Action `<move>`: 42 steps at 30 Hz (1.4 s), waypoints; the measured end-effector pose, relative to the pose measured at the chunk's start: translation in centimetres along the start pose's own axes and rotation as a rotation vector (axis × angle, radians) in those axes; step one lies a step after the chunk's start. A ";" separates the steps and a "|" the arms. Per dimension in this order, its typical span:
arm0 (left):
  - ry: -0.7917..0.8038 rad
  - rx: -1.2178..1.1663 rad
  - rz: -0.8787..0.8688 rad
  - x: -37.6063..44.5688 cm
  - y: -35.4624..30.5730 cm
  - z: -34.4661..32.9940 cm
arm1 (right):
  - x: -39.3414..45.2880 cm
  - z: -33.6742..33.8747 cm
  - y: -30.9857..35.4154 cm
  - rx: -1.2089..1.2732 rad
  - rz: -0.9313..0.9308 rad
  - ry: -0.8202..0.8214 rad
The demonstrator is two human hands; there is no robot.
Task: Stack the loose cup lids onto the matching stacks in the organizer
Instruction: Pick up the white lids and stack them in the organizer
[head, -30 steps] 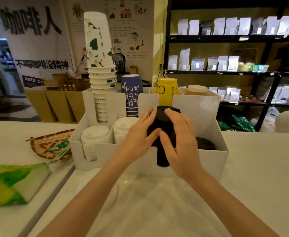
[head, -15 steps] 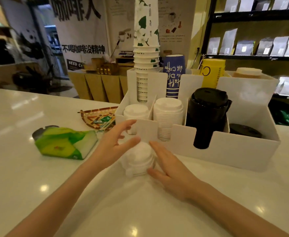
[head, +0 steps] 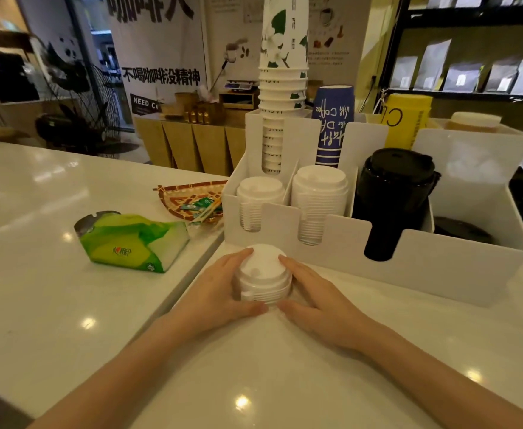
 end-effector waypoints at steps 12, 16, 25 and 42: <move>-0.224 -0.178 0.016 3.3 -2.4 6.5 | 4.4 4.5 3.7 0.356 -0.039 -0.155; -0.331 -0.178 -0.093 6.6 -4.0 9.5 | 7.7 7.3 6.2 0.318 0.034 -0.216; -0.451 -0.156 -0.151 13.0 -3.7 9.5 | 15.0 9.7 6.8 -0.143 0.150 -0.258; -0.411 0.155 -0.101 13.3 -1.7 6.0 | 17.0 7.2 3.6 -0.588 0.118 -0.035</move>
Point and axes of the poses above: each hand's wrist, its own x-axis towards the middle knuckle, its own z-axis out of the back of the hand, y = z × x, the point moved 7 cm from there along x, towards the middle knuckle, and after that the axes turned 13 degrees about -y, right-handed, at the moved point
